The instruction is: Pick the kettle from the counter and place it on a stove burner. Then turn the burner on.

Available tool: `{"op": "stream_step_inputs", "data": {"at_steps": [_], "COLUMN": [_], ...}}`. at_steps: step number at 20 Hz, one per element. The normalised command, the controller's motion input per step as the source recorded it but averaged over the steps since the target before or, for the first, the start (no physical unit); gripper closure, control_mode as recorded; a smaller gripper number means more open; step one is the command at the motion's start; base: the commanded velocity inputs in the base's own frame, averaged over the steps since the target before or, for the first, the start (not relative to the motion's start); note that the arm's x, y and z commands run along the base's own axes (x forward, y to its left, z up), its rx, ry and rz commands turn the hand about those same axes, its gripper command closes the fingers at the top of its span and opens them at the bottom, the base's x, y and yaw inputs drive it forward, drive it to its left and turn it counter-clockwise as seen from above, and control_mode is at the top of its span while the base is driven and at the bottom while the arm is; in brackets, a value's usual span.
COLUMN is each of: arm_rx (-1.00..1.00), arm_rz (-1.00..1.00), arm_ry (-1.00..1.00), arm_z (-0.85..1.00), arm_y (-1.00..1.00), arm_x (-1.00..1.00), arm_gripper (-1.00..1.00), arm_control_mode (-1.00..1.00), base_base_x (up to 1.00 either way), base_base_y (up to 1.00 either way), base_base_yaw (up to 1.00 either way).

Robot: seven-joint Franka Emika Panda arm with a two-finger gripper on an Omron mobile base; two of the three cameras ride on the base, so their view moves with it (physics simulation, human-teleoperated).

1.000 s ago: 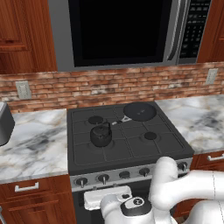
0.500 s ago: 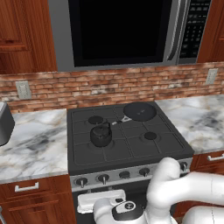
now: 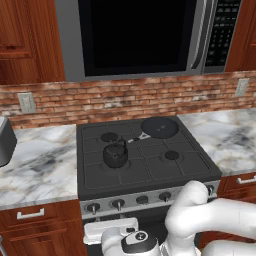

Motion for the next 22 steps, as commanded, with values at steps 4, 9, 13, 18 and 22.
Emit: {"op": "stream_step_inputs", "data": {"at_steps": [4, 9, 13, 18, 22], "arm_rx": [-0.01, 0.0, -0.02, -0.07, -0.09], "arm_rz": [0.0, 0.0, 0.0, 0.0, 0.0], "arm_ry": [0.0, 0.0, 0.0, 0.01, 0.02], "arm_z": [-0.04, 0.0, -0.09, -0.3, -0.37], "arm_y": [0.0, 0.0, 0.0, 0.07, 0.08], "arm_x": [0.25, 0.26, 0.28, 0.29, 0.19], "arm_gripper": [-1.0, -1.0, -1.0, -1.0, -1.0], "arm_control_mode": [-1.0, -1.0, -1.0, -1.0, -1.0], "base_base_x": [0.0, 0.0, 0.0, 0.0, 0.0], "base_base_y": [0.0, 0.0, 0.0, 0.0, 0.0], "base_base_yaw": [0.0, 0.0, 0.0, 0.0, 0.0]}}
